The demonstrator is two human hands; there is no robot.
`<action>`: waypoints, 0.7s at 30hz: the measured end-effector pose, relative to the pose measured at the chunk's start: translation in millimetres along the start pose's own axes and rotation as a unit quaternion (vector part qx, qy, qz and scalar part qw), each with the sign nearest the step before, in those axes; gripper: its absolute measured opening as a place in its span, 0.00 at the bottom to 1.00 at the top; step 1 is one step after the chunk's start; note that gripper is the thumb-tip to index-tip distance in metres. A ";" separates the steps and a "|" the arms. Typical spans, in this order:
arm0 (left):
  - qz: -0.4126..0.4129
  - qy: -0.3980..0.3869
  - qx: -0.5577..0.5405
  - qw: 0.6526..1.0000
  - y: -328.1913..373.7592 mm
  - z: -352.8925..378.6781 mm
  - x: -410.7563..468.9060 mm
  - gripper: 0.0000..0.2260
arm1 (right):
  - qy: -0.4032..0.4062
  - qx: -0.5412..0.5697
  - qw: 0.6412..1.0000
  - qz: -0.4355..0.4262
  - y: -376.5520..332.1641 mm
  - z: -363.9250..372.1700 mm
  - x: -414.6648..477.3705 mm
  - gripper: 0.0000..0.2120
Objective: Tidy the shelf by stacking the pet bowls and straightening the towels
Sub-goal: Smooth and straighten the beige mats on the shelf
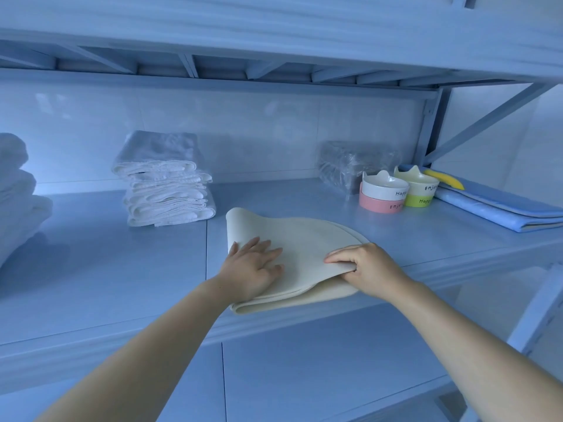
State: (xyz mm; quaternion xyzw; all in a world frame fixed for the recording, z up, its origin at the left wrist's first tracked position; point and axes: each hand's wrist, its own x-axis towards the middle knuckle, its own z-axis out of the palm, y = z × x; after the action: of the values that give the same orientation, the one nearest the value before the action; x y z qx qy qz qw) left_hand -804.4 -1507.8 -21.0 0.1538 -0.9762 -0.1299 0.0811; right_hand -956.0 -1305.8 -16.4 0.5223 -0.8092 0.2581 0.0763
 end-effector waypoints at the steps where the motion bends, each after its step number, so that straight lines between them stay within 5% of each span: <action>1: 0.003 -0.006 0.016 1.000 4.1 2.2 2.7 0.21 | 0.002 -0.002 1.000 0.003 3.7 -2.4 -2.2 0.21; 8: 0.014 -0.032 0.083 0.996 17.7 10.9 8.7 0.21 | -0.023 0.034 0.998 0.040 21.8 -8.7 -9.9 0.18; 12: 0.010 -0.020 0.091 0.996 19.3 10.2 7.2 0.21 | -0.086 0.144 0.983 0.074 31.0 -20.3 -8.0 0.14; 21: 0.056 0.119 0.039 0.991 35.8 12.0 -11.1 0.09 | -0.159 0.144 0.977 -0.001 35.4 -15.6 3.0 0.19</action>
State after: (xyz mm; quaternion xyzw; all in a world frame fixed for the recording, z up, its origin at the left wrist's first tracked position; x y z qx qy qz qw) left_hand -806.4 -1468.7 -23.7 0.1164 -0.9709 -0.0679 0.1977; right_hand -990.9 -1289.1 -13.9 0.5627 -0.7649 0.2857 -0.1293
